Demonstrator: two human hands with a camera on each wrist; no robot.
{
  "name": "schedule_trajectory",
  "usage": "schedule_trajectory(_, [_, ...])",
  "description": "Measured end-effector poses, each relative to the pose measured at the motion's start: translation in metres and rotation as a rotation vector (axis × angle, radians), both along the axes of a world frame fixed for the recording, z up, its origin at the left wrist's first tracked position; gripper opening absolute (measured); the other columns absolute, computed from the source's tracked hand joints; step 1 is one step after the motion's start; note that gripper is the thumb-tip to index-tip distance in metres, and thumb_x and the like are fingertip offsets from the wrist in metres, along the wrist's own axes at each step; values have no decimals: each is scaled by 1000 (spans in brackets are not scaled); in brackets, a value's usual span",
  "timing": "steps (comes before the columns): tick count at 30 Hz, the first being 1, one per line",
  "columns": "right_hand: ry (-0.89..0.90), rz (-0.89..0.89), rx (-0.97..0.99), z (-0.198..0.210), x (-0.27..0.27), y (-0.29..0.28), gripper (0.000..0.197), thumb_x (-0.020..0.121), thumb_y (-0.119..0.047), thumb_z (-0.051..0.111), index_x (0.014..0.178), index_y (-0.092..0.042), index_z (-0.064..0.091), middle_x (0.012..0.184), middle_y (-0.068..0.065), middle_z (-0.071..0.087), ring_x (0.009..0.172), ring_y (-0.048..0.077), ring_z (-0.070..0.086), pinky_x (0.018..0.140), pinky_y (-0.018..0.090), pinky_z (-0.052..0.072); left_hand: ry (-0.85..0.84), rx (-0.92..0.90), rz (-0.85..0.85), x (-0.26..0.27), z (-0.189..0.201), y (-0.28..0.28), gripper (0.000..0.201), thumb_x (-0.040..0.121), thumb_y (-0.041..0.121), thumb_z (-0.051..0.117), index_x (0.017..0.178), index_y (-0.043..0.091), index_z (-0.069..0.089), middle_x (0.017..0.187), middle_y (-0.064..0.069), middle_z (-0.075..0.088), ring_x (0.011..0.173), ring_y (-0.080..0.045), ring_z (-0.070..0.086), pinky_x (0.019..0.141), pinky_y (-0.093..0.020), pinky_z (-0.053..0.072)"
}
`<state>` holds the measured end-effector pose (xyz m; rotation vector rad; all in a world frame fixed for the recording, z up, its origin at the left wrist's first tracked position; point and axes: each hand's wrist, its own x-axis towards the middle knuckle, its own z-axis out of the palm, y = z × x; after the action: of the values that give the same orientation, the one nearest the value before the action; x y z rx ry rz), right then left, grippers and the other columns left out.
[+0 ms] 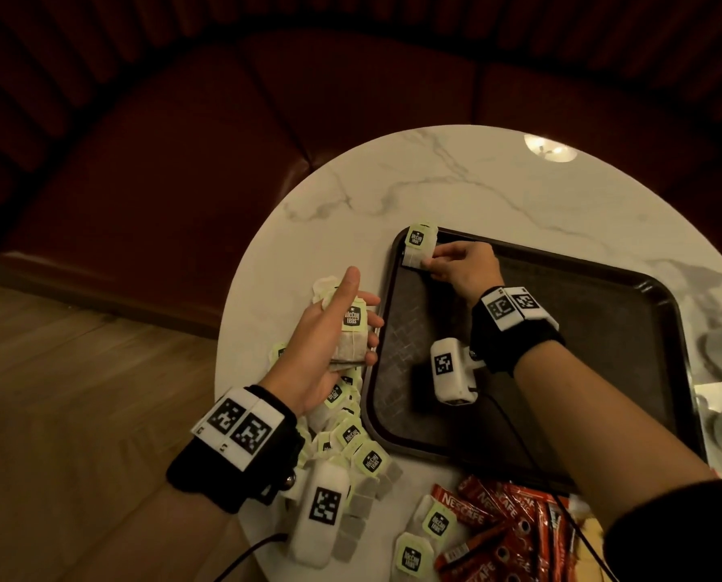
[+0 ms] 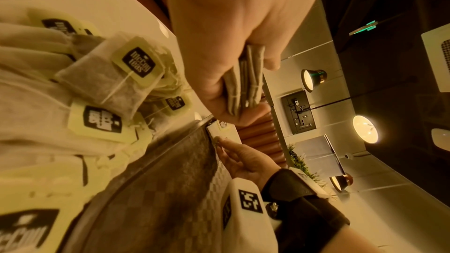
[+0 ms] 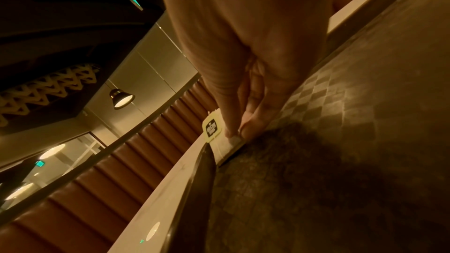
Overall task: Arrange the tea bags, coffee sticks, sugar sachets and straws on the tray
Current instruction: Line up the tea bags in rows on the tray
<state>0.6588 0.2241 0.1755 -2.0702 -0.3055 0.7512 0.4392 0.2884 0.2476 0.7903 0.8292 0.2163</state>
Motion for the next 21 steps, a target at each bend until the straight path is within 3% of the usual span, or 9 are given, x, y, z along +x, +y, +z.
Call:
schedule_trajectory(5, [-3, -45, 8, 3, 4, -8, 20, 78, -10, 80, 94, -18, 71, 87, 2, 72, 81, 15, 70, 92, 40, 57, -13, 21, -31, 2, 2, 1, 70, 78, 69, 41, 103, 7, 64, 70, -8, 60, 54, -16, 55, 46, -26, 46])
schedule_trajectory(9, [-23, -91, 111, 24, -4, -15, 19, 83, -10, 76, 99, -20, 70, 96, 2, 72, 95, 18, 70, 90, 36, 57, -30, 39, -31, 5, 2, 1, 80, 72, 76, 31, 102, 11, 67, 66, -7, 59, 53, -15, 54, 45, -25, 46])
schedule_trajectory(13, [-114, 98, 236, 63, -40, -23, 9, 88, -19, 73, 92, -27, 73, 95, -5, 73, 96, 10, 68, 86, 25, 54, -63, 95, -33, 6, 5, 1, 80, 74, 76, 26, 102, 15, 69, 63, -4, 58, 55, -14, 55, 48, -26, 47])
schedule_trajectory(17, [-82, 335, 274, 93, -79, -33, 12, 89, -23, 71, 99, -18, 75, 95, -5, 74, 93, 6, 68, 84, 18, 52, -89, 187, -33, 8, 11, 1, 75, 78, 72, 23, 105, 17, 67, 65, -4, 60, 56, -13, 58, 50, -24, 51])
schedule_trajectory(21, [-86, 331, 323, 101, -94, -36, 23, 88, -24, 72, 109, -18, 66, 92, -3, 71, 88, 4, 65, 78, 14, 49, -114, 223, 1, 9, 16, 1, 71, 81, 69, 22, 111, 19, 63, 68, -6, 62, 60, -16, 61, 52, -26, 52])
